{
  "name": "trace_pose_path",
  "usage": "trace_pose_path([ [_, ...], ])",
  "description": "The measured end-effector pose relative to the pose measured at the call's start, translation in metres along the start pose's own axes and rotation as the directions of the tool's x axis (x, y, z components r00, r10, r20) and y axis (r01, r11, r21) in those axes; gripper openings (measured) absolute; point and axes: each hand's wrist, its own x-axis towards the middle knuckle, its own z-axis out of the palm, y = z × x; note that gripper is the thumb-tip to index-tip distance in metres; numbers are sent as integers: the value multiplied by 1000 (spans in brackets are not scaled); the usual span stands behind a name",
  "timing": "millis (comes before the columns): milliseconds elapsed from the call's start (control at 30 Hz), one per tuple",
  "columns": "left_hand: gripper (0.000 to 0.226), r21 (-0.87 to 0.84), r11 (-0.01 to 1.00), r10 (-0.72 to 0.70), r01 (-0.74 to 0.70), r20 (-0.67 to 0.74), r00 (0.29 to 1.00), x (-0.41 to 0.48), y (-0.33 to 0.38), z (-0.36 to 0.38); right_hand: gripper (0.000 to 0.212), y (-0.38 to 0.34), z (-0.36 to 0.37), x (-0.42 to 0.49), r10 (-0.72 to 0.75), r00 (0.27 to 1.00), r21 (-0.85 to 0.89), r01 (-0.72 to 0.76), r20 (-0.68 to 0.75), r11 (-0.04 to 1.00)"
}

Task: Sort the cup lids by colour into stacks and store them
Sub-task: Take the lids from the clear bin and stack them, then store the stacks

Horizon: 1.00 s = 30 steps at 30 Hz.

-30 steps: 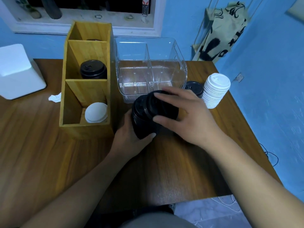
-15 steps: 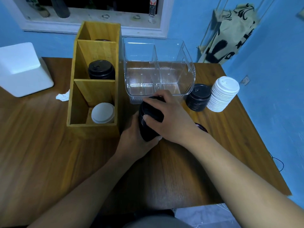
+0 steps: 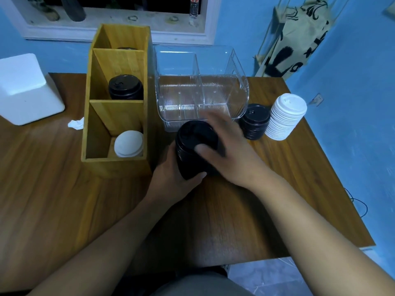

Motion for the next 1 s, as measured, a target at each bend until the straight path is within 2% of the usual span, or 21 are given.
trace_pose_path([
  [33,103,1,1000,-16,16,2,1000,0,0,0,70,11,-8,-11,25,997,1,-25,-71,1000],
  [100,105,28,999,-43,43,-2,999,0,0,0,73,41,-22,-36,96,988,-132,-112,-120,985],
  [167,106,53,997,-56,56,-7,998,1,1,1,85,68,-27,-60,202,979,-305,-193,-4,933],
  [233,106,50,997,-61,61,-3,998,0,2,1,95,84,-24,-75,285,945,-405,-201,160,892],
  [300,106,51,996,-70,70,4,998,0,4,0,84,89,-19,-83,301,926,-414,-189,227,891],
  [400,107,41,996,-76,75,5,997,0,5,0,42,81,-16,-87,243,960,-270,-198,143,942],
  [433,106,40,997,-74,73,5,997,0,5,0,33,76,-18,-87,285,952,-150,-268,108,952],
  [467,106,41,997,-72,72,5,997,0,4,0,33,70,-19,-86,363,927,-4,-364,94,931],
  [567,107,52,996,-73,73,6,997,-1,4,0,28,59,-22,-83,567,803,332,-593,183,733],
  [633,106,57,996,-74,73,5,997,-1,5,0,32,58,-19,-84,642,731,375,-676,231,634],
  [733,105,54,996,-67,67,-4,998,-1,6,0,38,62,-15,-86,707,680,269,-730,195,628],
  [767,105,55,996,-69,69,-4,998,-1,6,0,43,64,-15,-88,707,695,201,-717,132,668],
  [833,106,59,995,-75,75,1,997,-1,5,0,61,65,-16,-92,657,754,-73,-655,-6,752],
  [900,107,63,995,-78,77,2,997,-1,4,0,77,62,-13,-97,608,786,-387,-598,-111,702],
  [933,107,68,995,-76,76,0,997,0,4,1,82,60,-10,-98,594,791,-481,-582,-147,656],
  [1000,107,80,994,-72,72,-4,997,0,5,1,91,55,1,-97,594,787,-539,-578,-169,613],
])
